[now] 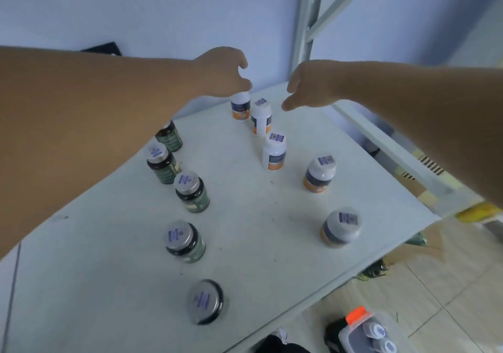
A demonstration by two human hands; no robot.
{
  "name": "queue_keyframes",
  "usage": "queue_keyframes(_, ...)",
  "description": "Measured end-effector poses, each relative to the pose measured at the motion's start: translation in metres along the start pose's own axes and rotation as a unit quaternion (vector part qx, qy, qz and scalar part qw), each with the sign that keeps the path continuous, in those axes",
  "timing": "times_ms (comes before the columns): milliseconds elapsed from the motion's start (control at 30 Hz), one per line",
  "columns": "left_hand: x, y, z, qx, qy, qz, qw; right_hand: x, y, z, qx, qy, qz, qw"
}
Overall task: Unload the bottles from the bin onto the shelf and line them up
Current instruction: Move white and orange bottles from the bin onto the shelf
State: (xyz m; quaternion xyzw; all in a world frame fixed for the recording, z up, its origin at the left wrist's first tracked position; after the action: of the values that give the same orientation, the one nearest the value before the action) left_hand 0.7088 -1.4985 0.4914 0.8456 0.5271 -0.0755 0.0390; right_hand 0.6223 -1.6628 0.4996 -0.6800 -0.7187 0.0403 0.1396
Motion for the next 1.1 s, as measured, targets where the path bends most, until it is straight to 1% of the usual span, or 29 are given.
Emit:
queue_keyframes(133,-0.04,-0.052,-0.031,-0.029,-0.001,0.08,0.996,-0.019,-0.081,-0.016,-0.046,-0.011,0.066,0.997)
queue_keyframes(233,-0.091,-0.095,-0.041,-0.015,0.005,0.163,0.987,-0.031,-0.146,-0.019,-0.071,-0.015,0.108,0.991)
queue_keyframes(333,-0.151,-0.128,-0.042,-0.002,0.019,0.239,0.971,-0.045,-0.208,-0.01,-0.06,-0.011,0.145,0.988)
queue_keyframes(500,-0.26,-0.175,-0.02,0.045,0.033,0.333,0.941,-0.073,-0.313,0.005,-0.059,0.015,0.194,0.979)
queue_keyframes(633,-0.353,-0.206,0.03,0.092,0.052,0.399,0.911,-0.121,-0.387,0.037,-0.066,0.071,0.248,0.964)
queue_keyframes(800,-0.453,-0.234,0.122,0.176,0.111,0.452,0.867,-0.205,-0.453,0.113,-0.058,0.124,0.316,0.939)
queue_keyframes(933,-0.502,-0.245,0.196,0.232,0.171,0.471,0.834,-0.261,-0.488,0.196,-0.012,0.175,0.347,0.921)
queue_keyframes(1100,-0.525,-0.247,0.287,0.295,0.201,0.456,0.815,-0.311,-0.504,0.293,0.041,0.259,0.38,0.887)
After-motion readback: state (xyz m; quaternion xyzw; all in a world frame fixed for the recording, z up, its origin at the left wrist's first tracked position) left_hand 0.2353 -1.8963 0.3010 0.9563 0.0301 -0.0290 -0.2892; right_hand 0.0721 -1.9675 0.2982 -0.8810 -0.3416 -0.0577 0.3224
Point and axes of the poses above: each hand's wrist, its own y-axis towards the middle knuckle, its own z-axis out of the palm, x = y × z, the point moved 5 cm from there along y, towards the middle knuckle, and after that the axes turned 2 degrees about y, right-handed, at the moved point
